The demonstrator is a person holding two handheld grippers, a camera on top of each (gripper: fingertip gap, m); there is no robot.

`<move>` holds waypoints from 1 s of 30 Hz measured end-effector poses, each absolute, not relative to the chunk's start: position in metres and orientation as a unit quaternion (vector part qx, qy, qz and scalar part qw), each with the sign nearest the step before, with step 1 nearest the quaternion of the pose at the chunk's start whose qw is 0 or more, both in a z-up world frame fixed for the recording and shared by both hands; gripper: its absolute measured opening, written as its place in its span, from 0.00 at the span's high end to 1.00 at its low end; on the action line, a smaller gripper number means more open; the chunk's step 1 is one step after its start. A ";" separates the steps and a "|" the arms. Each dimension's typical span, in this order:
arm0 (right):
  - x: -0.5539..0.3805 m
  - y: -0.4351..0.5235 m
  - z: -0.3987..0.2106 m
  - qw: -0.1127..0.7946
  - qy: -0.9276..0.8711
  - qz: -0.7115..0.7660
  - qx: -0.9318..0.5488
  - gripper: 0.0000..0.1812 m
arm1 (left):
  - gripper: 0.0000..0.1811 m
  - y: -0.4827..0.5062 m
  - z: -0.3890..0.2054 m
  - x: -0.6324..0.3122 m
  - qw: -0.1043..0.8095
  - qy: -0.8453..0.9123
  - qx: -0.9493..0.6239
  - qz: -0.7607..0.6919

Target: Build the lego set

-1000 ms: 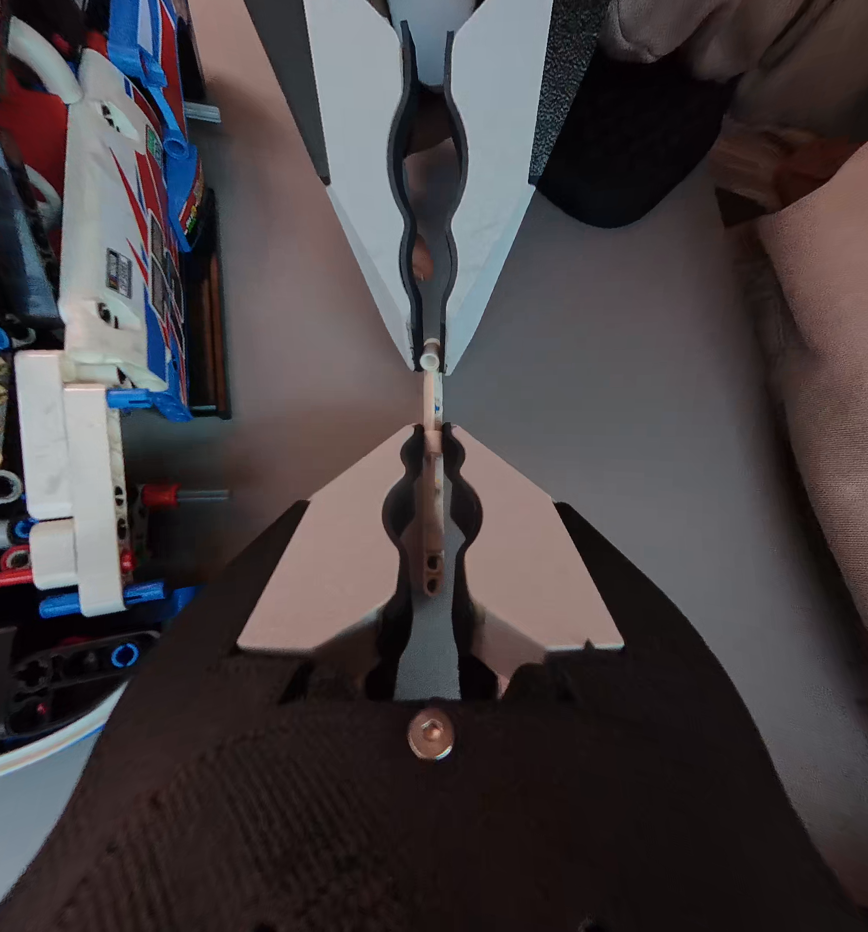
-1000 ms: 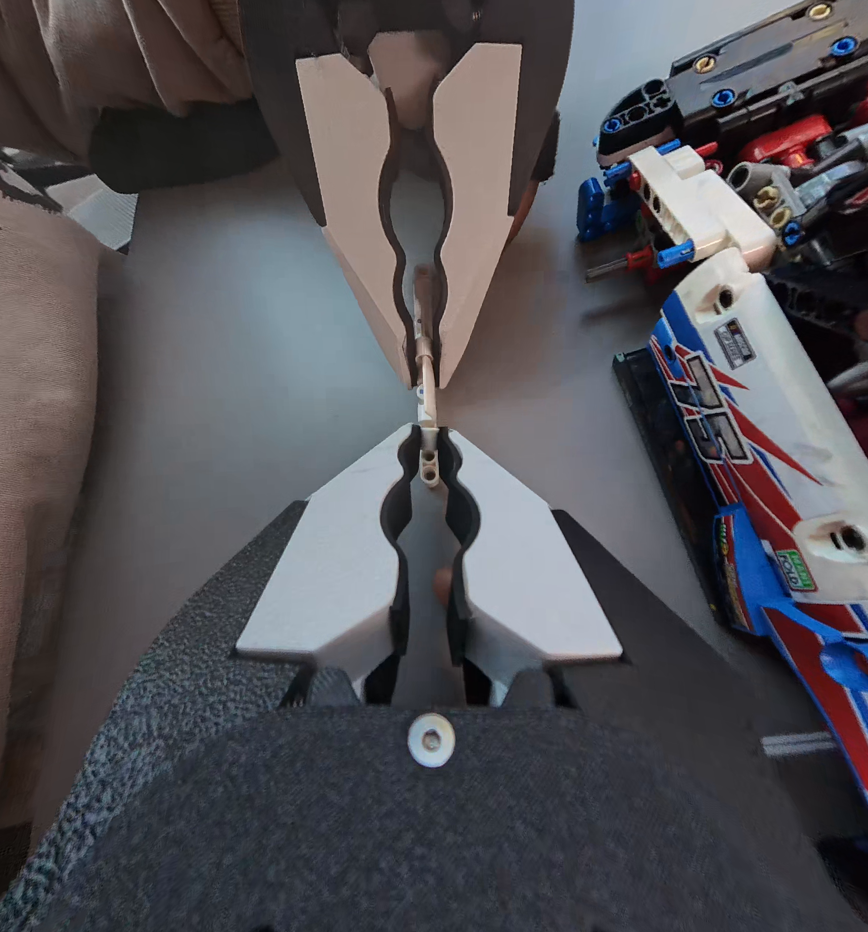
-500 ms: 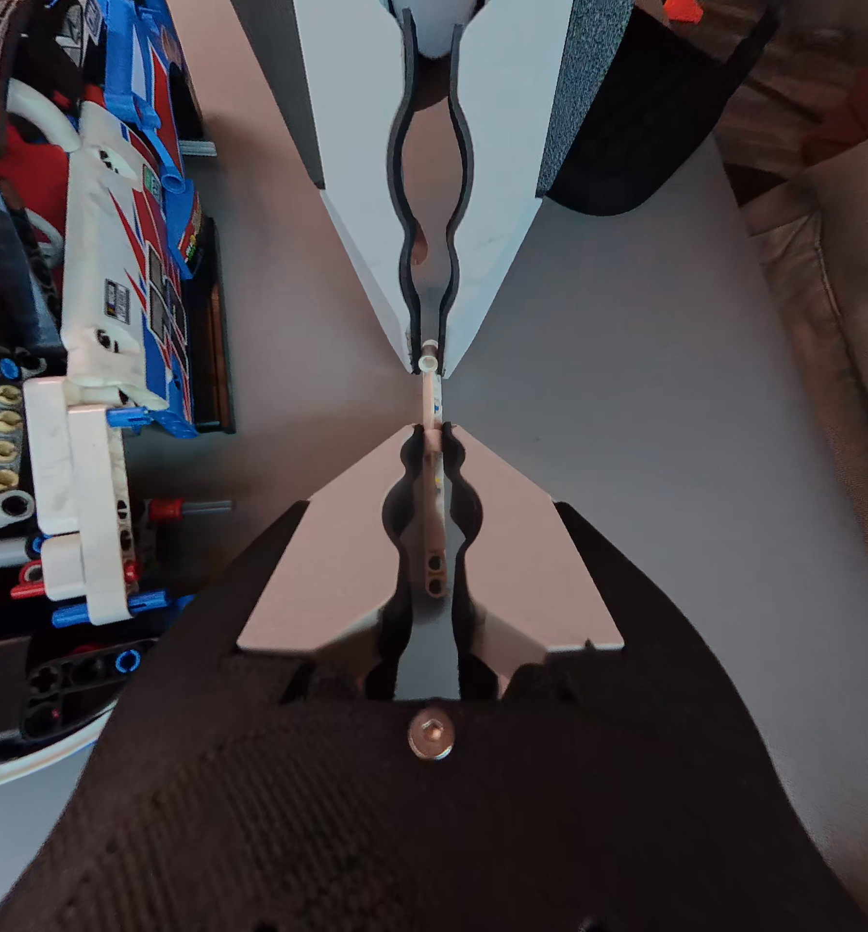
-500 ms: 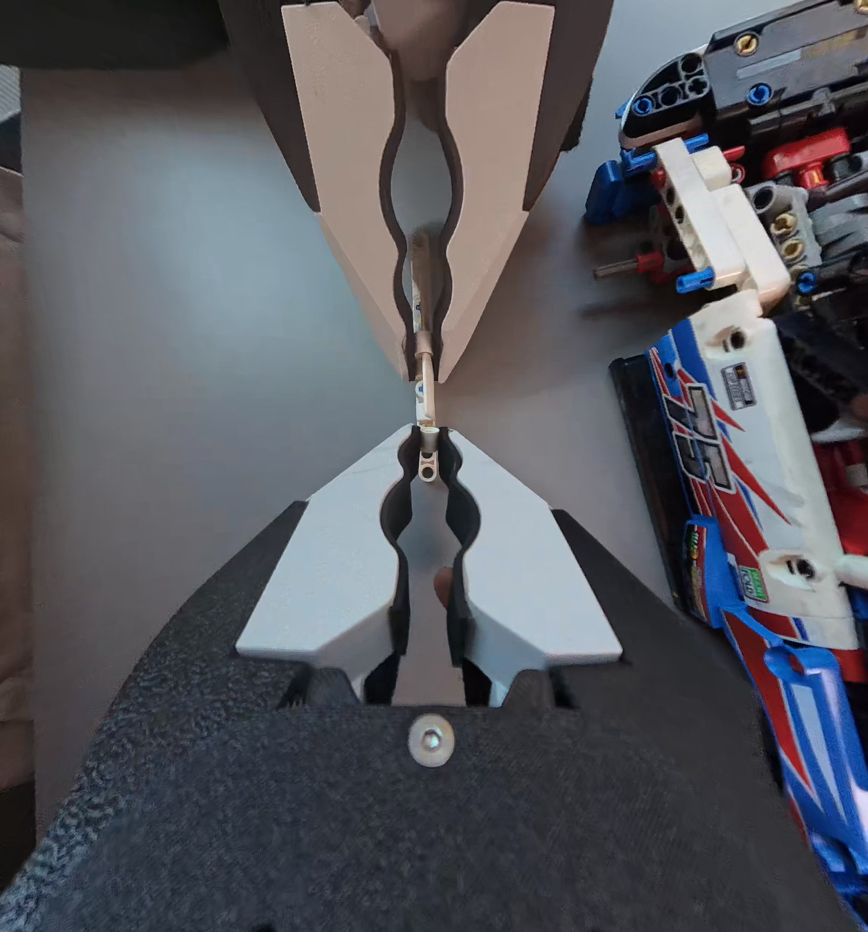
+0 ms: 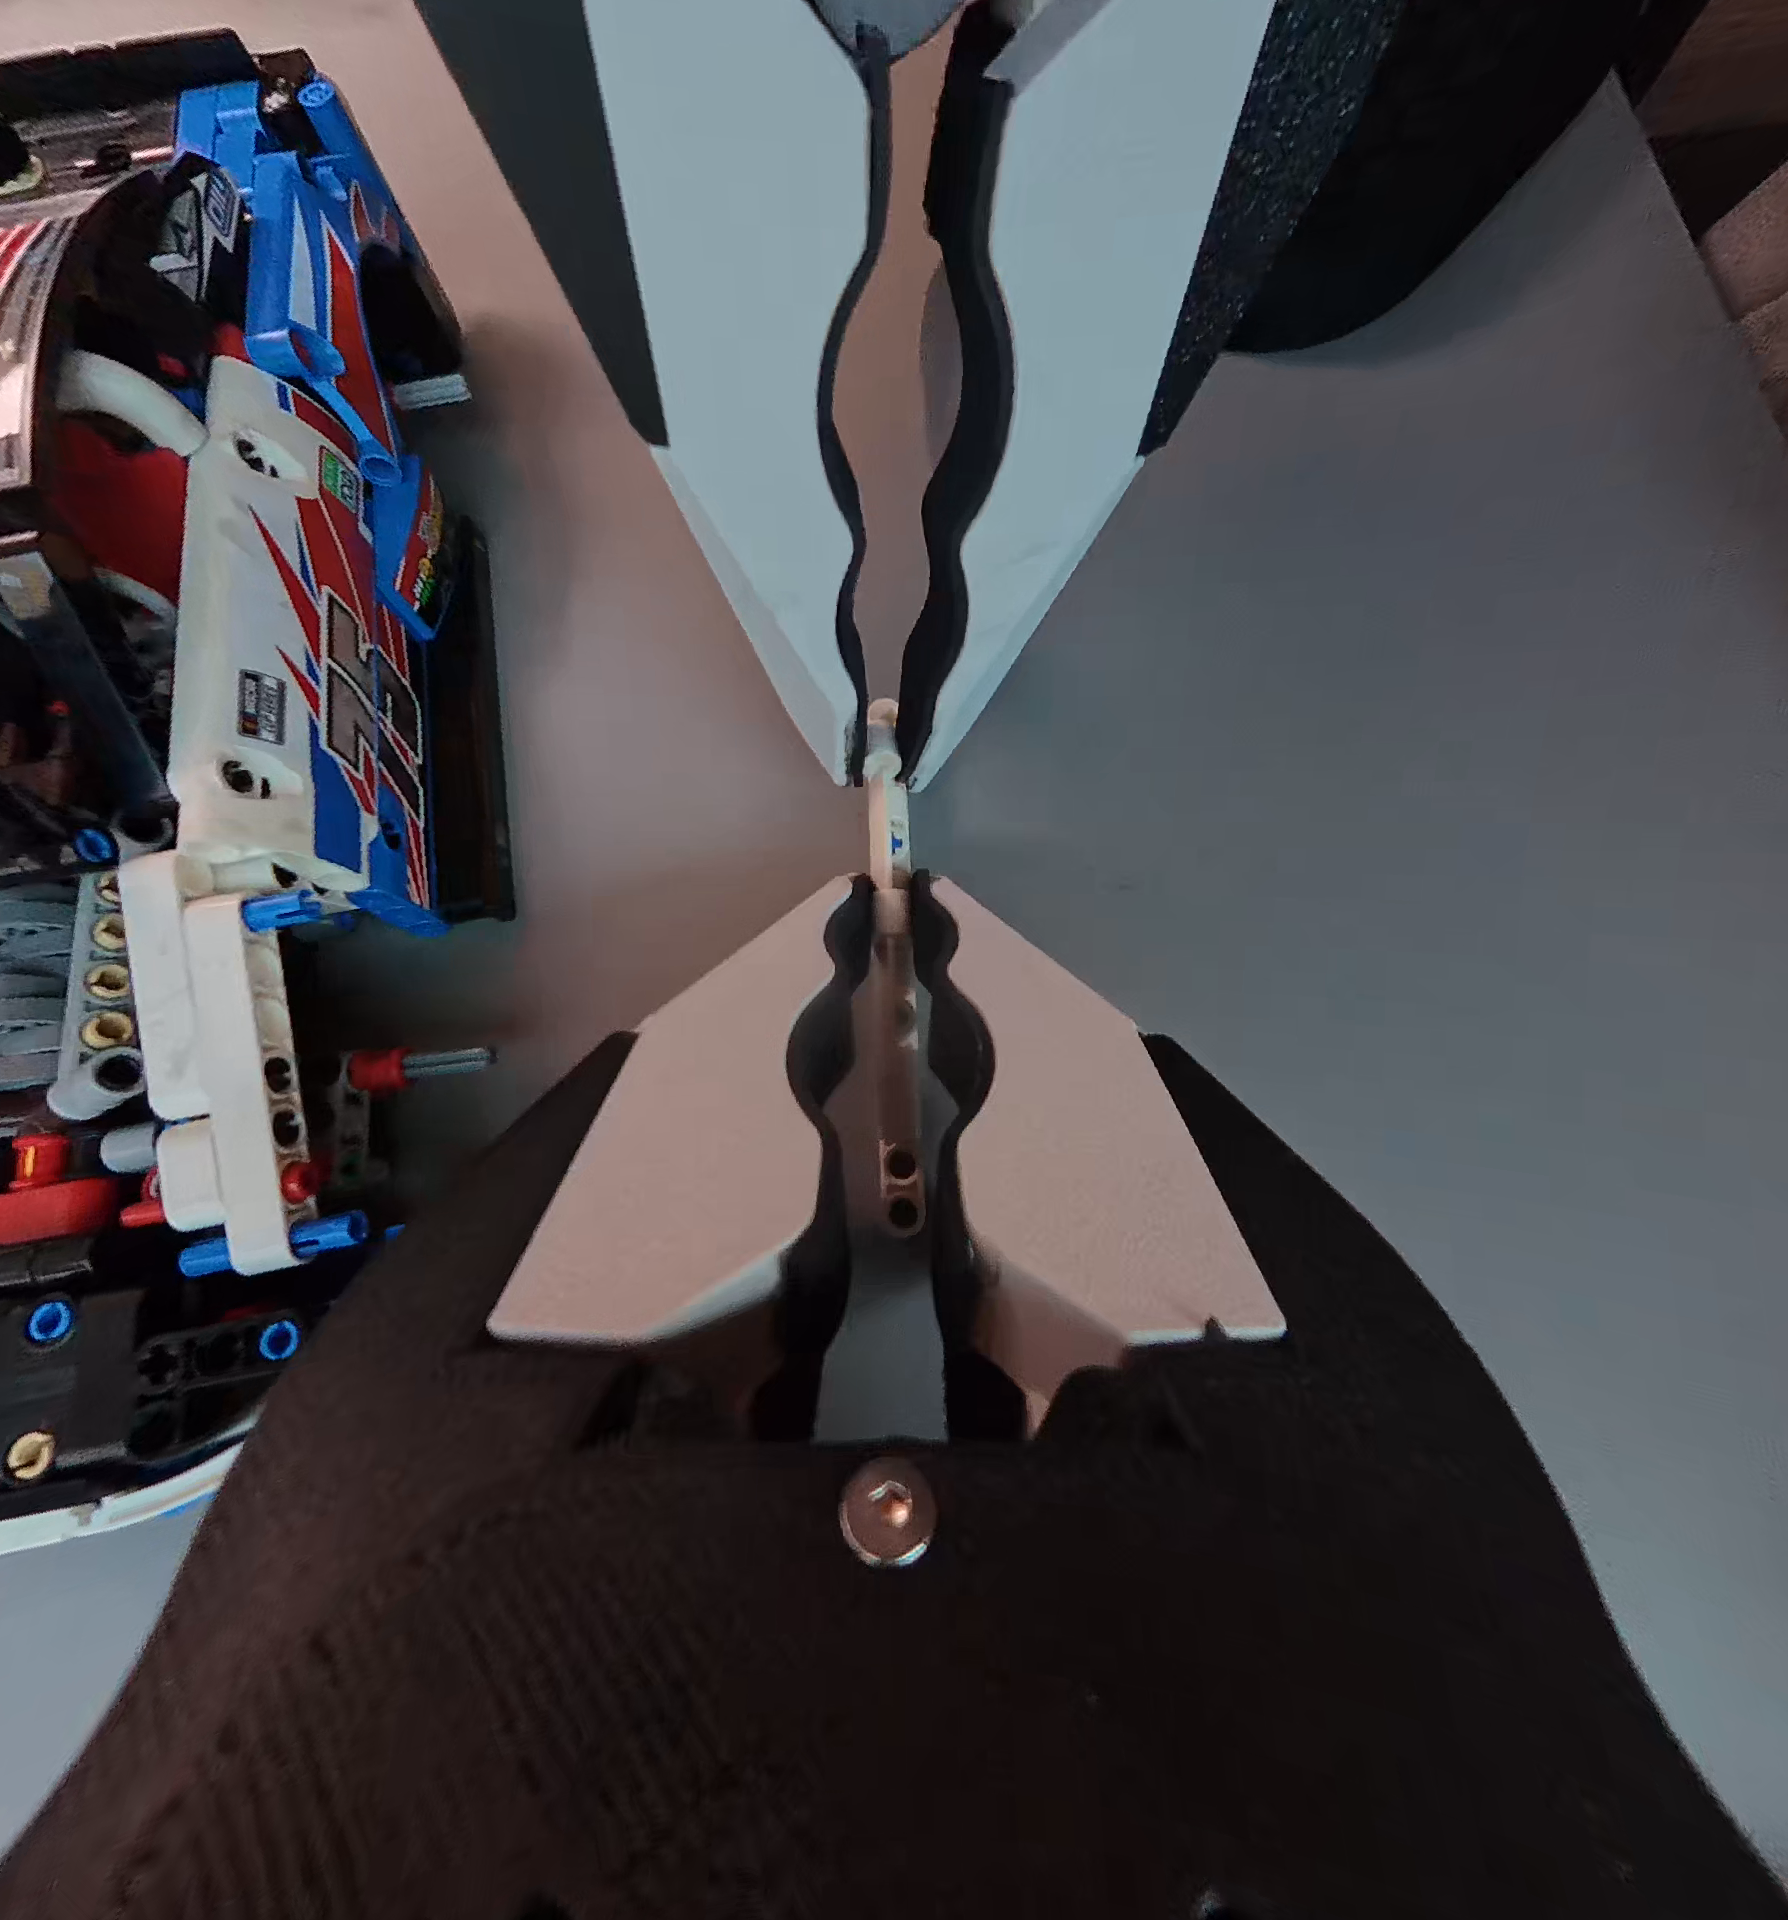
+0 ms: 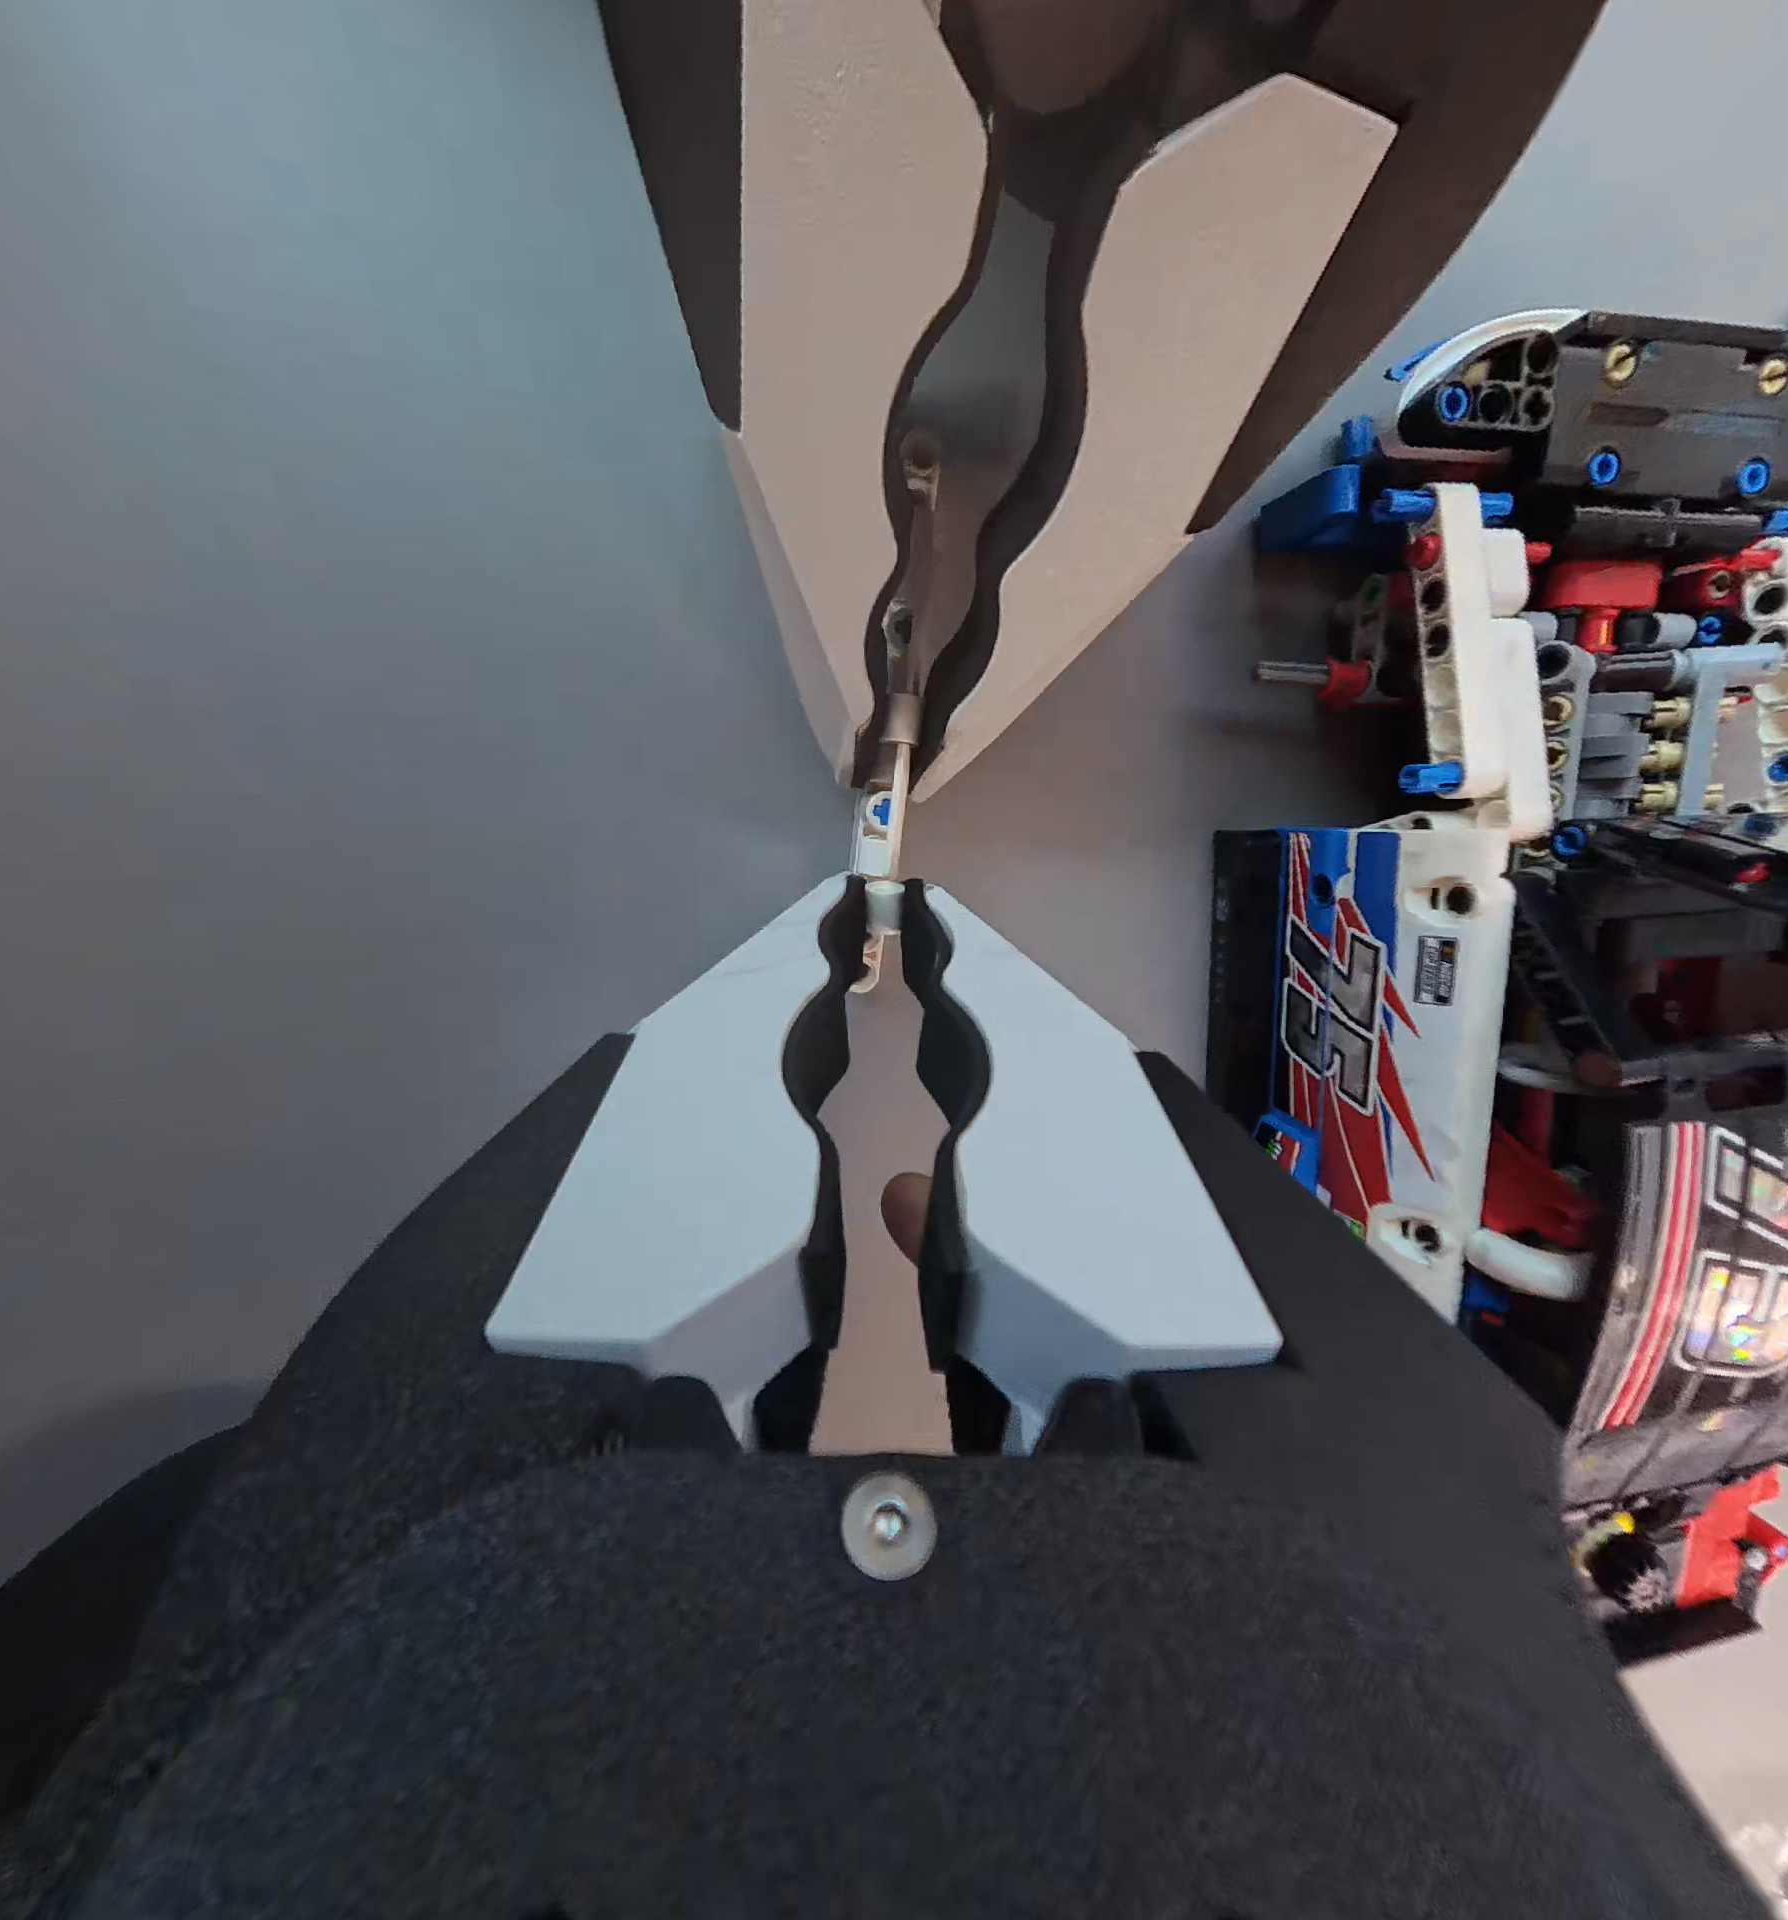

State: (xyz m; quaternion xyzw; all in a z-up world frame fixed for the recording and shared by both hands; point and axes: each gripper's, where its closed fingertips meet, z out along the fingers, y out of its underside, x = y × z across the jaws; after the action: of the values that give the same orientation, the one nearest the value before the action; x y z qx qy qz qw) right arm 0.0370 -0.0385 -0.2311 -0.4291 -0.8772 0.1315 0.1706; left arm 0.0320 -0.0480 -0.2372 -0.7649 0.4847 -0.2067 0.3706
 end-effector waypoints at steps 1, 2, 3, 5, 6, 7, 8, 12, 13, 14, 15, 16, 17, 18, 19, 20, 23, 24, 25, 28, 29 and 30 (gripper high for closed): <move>0.037 -0.039 -0.231 0.176 -0.880 0.128 -0.423 0.97 | 0.97 -0.048 -0.237 0.032 0.372 0.485 -0.764 -0.204; 0.037 -0.039 -0.231 0.176 -0.879 0.129 -0.423 0.97 | 0.97 -0.048 -0.237 0.032 0.371 0.485 -0.765 -0.203; 0.038 -0.038 -0.231 0.175 -0.878 0.130 -0.426 0.97 | 0.97 -0.048 -0.238 0.032 0.369 0.483 -0.767 -0.204; 0.038 -0.038 -0.231 0.174 -0.880 0.124 -0.424 0.97 | 0.97 -0.048 -0.237 0.032 0.371 0.478 -0.769 -0.207; 0.038 -0.038 -0.231 0.173 -0.883 0.118 -0.421 0.97 | 0.97 -0.048 -0.237 0.032 0.372 0.478 -0.768 -0.209; 0.038 -0.038 -0.232 0.172 -0.886 0.110 -0.416 0.97 | 0.97 -0.048 -0.237 0.032 0.372 0.479 -0.767 -0.209; 0.037 -0.039 -0.232 0.170 -0.888 0.107 -0.413 0.97 | 0.97 -0.048 -0.237 0.032 0.372 0.479 -0.767 -0.209; 0.038 -0.039 -0.233 0.152 -0.886 0.116 -0.423 0.97 | 0.97 -0.047 -0.237 0.032 0.375 0.479 -0.766 -0.207; 0.038 -0.039 -0.233 0.146 -0.888 0.113 -0.420 0.97 | 0.97 -0.048 -0.237 0.032 0.376 0.479 -0.766 -0.205; 0.038 -0.040 -0.233 0.141 -0.891 0.111 -0.417 0.97 | 0.97 -0.048 -0.237 0.032 0.376 0.479 -0.766 -0.205; 0.038 -0.040 -0.233 0.137 -0.890 0.113 -0.419 0.97 | 0.97 -0.047 -0.237 0.032 0.376 0.476 -0.767 -0.206; 0.038 -0.040 -0.234 0.134 -0.888 0.118 -0.423 0.97 | 0.97 -0.047 -0.237 0.032 0.377 0.474 -0.768 -0.207; 0.038 -0.040 -0.234 0.131 -0.887 0.122 -0.425 0.97 | 0.97 -0.048 -0.237 0.032 0.379 0.476 -0.767 -0.202; 0.038 -0.040 -0.234 0.126 -0.885 0.129 -0.430 0.97 | 0.96 -0.048 -0.237 0.032 0.380 0.480 -0.766 -0.196; 0.038 -0.040 -0.235 0.123 -0.884 0.129 -0.433 0.97 | 0.96 -0.048 -0.237 0.032 0.378 0.484 -0.765 -0.193; 0.038 -0.040 -0.235 0.125 -0.883 0.123 -0.435 0.97 | 0.96 -0.048 -0.237 0.032 0.376 0.484 -0.766 -0.195; 0.040 -0.042 -0.236 0.117 -0.890 0.108 -0.426 0.97 | 0.97 -0.048 -0.237 0.033 0.379 0.478 -0.767 -0.199; 0.040 -0.042 -0.236 0.104 -0.891 0.115 -0.428 0.97 | 0.96 -0.048 -0.237 0.033 0.380 0.481 -0.766 -0.195; 0.040 -0.042 -0.237 0.092 -0.892 0.117 -0.426 0.97 | 0.97 -0.049 -0.237 0.033 0.378 0.481 -0.766 -0.197; 0.042 -0.044 -0.238 0.085 -0.893 0.106 -0.429 0.97 | 0.96 -0.049 -0.237 0.033 0.373 0.467 -0.773 -0.212; 0.047 -0.043 -0.241 0.069 -0.896 0.101 -0.426 0.98 | 0.96 -0.049 -0.237 0.033 0.374 0.466 -0.774 -0.211; 0.051 -0.041 -0.247 0.059 -0.898 0.099 -0.424 0.96 | 0.96 -0.049 -0.237 0.033 0.374 0.467 -0.773 -0.211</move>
State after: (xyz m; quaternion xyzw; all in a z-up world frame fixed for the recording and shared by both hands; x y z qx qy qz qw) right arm 0.0507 -0.0408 -0.2465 -0.4241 -0.8982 0.0991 0.0595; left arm 0.0328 -0.0493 -0.2370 -0.7733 0.4666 -0.2111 0.3738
